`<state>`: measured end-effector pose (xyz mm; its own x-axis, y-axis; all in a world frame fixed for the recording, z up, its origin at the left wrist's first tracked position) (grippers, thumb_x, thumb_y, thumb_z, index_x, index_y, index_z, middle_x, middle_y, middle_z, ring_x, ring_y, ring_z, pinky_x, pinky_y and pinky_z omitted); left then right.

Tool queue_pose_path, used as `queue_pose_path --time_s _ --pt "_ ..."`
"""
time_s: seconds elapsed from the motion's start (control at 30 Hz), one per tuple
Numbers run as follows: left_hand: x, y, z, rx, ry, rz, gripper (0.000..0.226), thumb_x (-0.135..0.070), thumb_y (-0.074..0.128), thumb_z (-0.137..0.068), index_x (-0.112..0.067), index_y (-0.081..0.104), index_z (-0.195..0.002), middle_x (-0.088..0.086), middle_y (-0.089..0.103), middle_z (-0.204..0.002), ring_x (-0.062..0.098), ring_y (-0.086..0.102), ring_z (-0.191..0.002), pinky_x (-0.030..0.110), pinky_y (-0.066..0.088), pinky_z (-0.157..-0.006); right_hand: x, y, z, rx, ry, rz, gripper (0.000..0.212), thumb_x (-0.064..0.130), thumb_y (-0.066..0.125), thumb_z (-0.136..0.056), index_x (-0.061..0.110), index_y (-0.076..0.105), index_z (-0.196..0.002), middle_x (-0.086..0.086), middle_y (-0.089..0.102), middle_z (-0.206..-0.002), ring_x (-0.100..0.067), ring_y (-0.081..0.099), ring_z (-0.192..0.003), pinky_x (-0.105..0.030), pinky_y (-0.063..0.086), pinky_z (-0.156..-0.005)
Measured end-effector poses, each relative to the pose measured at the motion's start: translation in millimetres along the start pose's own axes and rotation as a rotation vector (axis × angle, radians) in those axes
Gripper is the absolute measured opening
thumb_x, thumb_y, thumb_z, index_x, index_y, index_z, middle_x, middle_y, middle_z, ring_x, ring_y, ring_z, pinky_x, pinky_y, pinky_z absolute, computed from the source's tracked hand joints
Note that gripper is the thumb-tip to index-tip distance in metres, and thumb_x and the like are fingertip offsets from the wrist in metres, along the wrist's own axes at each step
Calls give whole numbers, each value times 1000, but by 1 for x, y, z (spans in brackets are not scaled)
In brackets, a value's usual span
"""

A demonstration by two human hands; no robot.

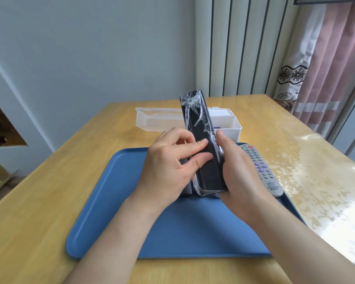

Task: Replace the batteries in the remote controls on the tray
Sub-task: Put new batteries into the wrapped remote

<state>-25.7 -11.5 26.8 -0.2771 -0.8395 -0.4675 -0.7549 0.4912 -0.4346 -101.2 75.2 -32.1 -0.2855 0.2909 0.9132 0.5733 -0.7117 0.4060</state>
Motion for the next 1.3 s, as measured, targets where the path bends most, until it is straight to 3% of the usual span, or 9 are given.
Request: queue_pose_path --time_s 0.2,0.3,0.4,0.57,0.67,0.83,0.97,1.2,1.3 --pt "10 3 2 23 -130 58 28 -38 63 -87 -18 75 -102 -7 68 -93 10 65 -79 24 53 -72 6 -1 -6 -2 -180 301 41 54 41 -98 26 67 -114 0 71 -115 -16 64 -114 -43 48 -100" --pt "32 3 7 -38 -431 236 25 -49 61 -82 -28 65 -95 -6 71 -85 8 70 -79 37 58 -76 18 9 1 52 -341 450 34 39 35 -105 41 69 -101 17 73 -97 -2 66 -98 -39 51 -95" --pt "50 2 12 -46 -603 304 40 -55 68 -72 -32 59 -104 -1 74 -85 19 72 -81 48 58 -77 19 23 7 136 -483 693 26 25 44 -103 28 67 -112 2 72 -99 -22 64 -95 -47 51 -89" --pt "58 5 14 61 -781 580 19 -16 56 -97 -10 60 -115 8 75 -98 20 73 -83 31 57 -63 18 19 4 88 -516 671 30 10 61 -91 26 67 -115 16 69 -107 -6 65 -96 -34 55 -83" --pt "76 -14 13 196 -766 411 20 -14 55 -97 -18 59 -116 2 74 -100 18 71 -87 37 57 -76 8 26 3 160 -475 758 34 13 60 -94 39 61 -116 20 66 -100 -5 61 -89 -28 52 -78" --pt "121 -51 29 534 -823 -350 16 -28 49 -94 -21 52 -108 2 64 -103 27 63 -93 46 51 -87 -14 34 2 240 -506 1418 40 24 53 -97 28 53 -137 12 51 -139 -13 38 -132 -19 27 -107" --pt "136 -62 42 629 -923 -447 18 -18 42 -93 -14 52 -107 10 63 -104 30 62 -92 41 50 -83 -30 42 2 322 -469 1574 43 30 50 -98 30 48 -141 10 44 -146 -15 25 -143 -43 33 -111" --pt "129 -64 40 658 -896 -642 12 -14 41 -92 -11 51 -86 9 58 -95 26 53 -83 28 35 -60 -56 60 9 468 -463 1745 48 40 42 -100 38 33 -147 11 23 -159 -11 10 -150 -44 18 -116" --pt "124 -60 38 674 -858 -697 30 -26 47 -95 -14 56 -120 7 58 -125 27 55 -112 30 44 -82 -57 63 11 477 -476 1715 48 35 44 -100 36 35 -146 10 25 -159 -10 15 -149 -44 18 -115"
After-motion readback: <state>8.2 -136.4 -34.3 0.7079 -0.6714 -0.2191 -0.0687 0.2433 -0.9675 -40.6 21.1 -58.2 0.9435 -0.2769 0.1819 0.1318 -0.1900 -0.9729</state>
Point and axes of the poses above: each hand's wrist, its own z-axis away from the middle knuckle, its own y-axis out of the palm, x = y × z, the point moved 8 cm from there along -z, towards the middle knuckle
